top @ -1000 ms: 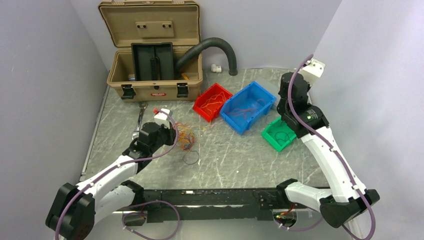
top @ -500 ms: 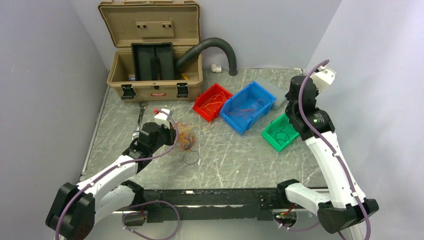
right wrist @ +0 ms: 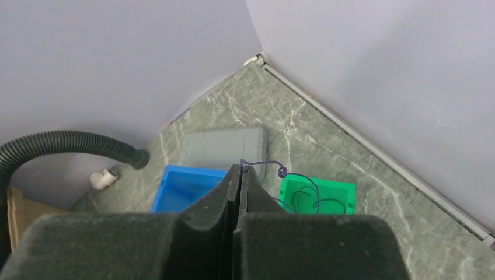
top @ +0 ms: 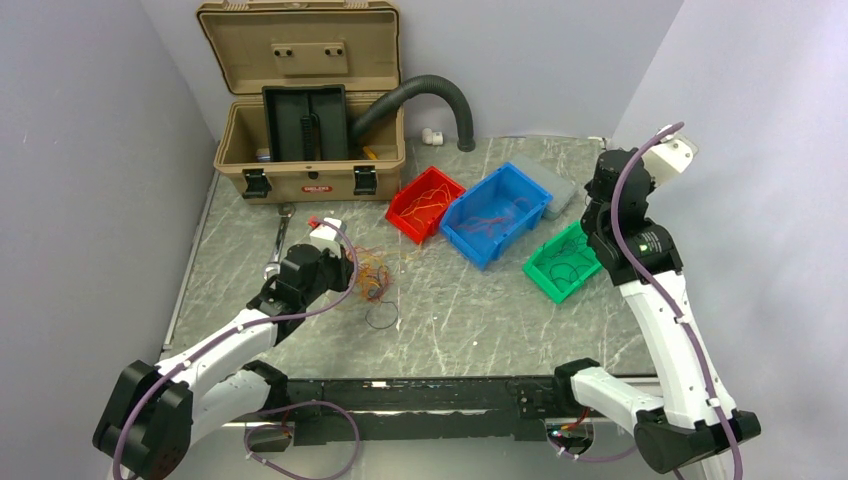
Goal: Untangle the cables
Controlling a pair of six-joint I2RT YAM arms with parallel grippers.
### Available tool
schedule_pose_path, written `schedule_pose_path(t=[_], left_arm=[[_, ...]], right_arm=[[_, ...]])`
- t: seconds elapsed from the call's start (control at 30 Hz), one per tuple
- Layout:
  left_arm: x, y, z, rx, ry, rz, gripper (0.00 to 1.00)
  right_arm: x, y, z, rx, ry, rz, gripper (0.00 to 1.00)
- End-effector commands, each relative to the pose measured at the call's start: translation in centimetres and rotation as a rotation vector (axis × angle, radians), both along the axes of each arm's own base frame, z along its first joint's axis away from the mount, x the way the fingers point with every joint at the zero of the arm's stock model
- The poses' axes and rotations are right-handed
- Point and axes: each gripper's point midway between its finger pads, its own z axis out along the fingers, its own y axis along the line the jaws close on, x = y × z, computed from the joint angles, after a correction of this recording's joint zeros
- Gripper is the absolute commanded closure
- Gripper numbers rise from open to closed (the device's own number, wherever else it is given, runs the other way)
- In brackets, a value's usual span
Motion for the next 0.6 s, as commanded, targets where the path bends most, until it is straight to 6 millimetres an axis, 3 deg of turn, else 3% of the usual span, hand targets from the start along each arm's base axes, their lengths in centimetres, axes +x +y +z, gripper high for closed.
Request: schedule_pose_path(t=[0.0, 0.57], left_arm=[[0.8, -0.2, 1.3, -0.011, -0.06, 0.0, 1.0], [0.8, -0.2, 1.3, -0.013, -0.054, 0.002, 1.0]], right_arm=[[-1.5, -1.3, 3.5, 0.022, -0.116, -0.056, 1.0], [-1.6, -1.1, 7.5, 0.036, -0.204, -0.031, 1.0]])
